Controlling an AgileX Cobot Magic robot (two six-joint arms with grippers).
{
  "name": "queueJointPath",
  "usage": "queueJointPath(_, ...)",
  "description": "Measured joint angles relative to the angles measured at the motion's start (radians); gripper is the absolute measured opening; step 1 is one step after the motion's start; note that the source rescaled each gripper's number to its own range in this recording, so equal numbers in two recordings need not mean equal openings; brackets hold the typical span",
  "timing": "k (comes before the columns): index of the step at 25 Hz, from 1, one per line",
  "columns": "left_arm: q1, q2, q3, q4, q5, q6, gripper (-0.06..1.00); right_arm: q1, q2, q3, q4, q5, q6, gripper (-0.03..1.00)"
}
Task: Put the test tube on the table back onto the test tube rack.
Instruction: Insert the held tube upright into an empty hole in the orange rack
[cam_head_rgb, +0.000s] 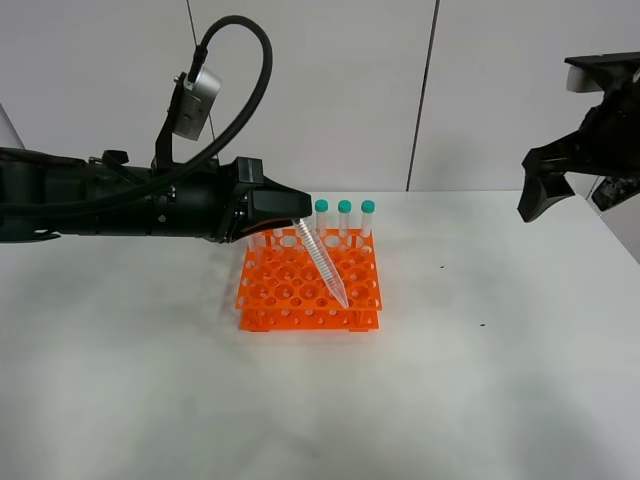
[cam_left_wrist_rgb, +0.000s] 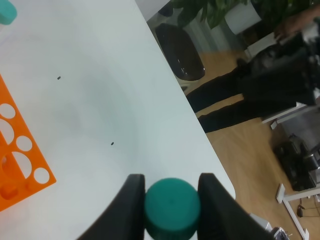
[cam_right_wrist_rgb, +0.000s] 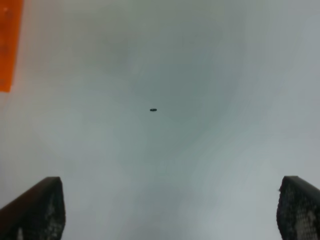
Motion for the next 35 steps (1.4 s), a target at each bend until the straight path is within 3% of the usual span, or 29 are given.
queueJointPath(4,0.0,0.0,0.0,0.0,0.0,0.0,0.02,0.0,-0.17,0.152,0.024,-0.002,0.0,0.99)
queueJointPath(9,0.0,0.0,0.0,0.0,0.0,0.0,0.02,0.0,-0.492,0.455,0.032,0.001,-0.006,0.99)
queueJointPath(17,0.0,0.0,0.0,0.0,0.0,0.0,0.02,0.0,-1.132,0.819,0.035,-0.17,-0.006,0.99)
queueJointPath(25,0.0,0.0,0.0,0.0,0.0,0.0,0.02,0.0,-1.51,0.874,0.024,-0.188,0.012,0.99)
queueJointPath(35,0.0,-0.04,0.0,0.016,-0.008,-0.024,0.02,0.0,-1.522,0.874,-0.019,-0.187,0.074,0.99)
